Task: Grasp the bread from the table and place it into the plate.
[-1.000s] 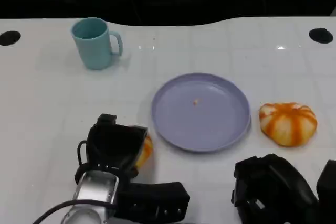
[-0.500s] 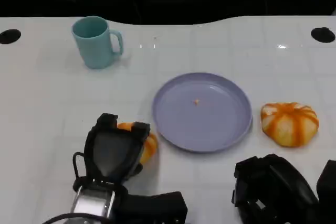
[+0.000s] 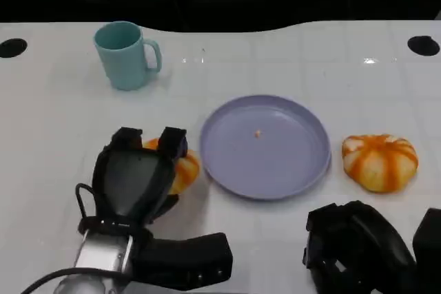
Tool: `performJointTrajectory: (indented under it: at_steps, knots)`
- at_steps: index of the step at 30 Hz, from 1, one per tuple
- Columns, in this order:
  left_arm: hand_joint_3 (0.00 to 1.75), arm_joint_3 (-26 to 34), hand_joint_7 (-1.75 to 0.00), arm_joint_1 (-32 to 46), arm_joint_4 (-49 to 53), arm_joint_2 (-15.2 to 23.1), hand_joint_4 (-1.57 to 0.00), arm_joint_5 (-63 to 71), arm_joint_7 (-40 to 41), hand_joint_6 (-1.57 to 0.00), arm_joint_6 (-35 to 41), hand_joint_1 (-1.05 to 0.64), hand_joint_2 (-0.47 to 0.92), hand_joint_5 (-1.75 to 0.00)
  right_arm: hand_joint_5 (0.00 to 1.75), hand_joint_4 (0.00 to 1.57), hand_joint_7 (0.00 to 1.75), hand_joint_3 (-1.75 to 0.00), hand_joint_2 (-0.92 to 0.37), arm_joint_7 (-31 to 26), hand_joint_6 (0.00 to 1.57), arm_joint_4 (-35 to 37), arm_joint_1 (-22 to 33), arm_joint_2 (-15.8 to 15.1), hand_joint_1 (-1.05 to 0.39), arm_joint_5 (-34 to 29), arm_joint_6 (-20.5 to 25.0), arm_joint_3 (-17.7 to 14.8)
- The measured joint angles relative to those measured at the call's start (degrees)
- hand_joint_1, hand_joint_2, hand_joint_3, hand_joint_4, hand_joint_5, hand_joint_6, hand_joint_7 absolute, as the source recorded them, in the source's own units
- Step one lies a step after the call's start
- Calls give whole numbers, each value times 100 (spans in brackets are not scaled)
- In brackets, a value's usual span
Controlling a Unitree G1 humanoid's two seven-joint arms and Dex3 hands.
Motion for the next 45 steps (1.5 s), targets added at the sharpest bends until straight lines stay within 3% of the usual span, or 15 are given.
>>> performJointTrajectory:
  at_steps: [3,9,12,23,26,35,41,45]
  knots:
    - [89,9,-162,1,-109,37,-88,11,-95,-68,56,-29,62,-175,136,153,106,-142,-1,-14,157,-4,-3,2,-105,-9,9,11]
    - [97,74,-174,78,-431,96,-88,0,-147,-67,65,-27,57,-175,135,152,104,-143,0,-66,157,-72,0,3,-105,-14,56,26]
    - [110,120,-173,209,-678,102,-91,-22,-147,-69,8,-27,49,-175,135,151,104,-143,0,-56,157,-77,15,2,-105,-11,56,26]
    - [104,258,-175,64,-799,39,-89,-338,72,-66,-772,-27,44,-175,134,153,103,-134,-7,20,157,-2,35,-9,-105,-28,-171,19]
    - [112,257,-175,-154,-684,-6,-91,-380,73,-67,-937,-28,42,-175,135,154,104,-134,-7,20,157,10,40,-8,-105,-13,-164,17]
    - [101,35,-174,-659,-136,-367,-92,-380,60,-67,-1180,-31,44,-175,134,154,106,-137,-8,-1,157,69,41,-14,-105,-73,-221,21]
    - [98,-130,-162,-1107,356,-741,-96,-472,-202,-75,-1194,-29,43,-175,134,153,105,-136,-8,-7,157,76,44,-23,-105,-125,-303,21]
    - [80,-260,-143,-1422,774,-936,-97,-489,-232,-77,-1205,-28,43,-175,135,152,106,-138,-6,-7,157,74,50,-22,-105,-116,-293,18]
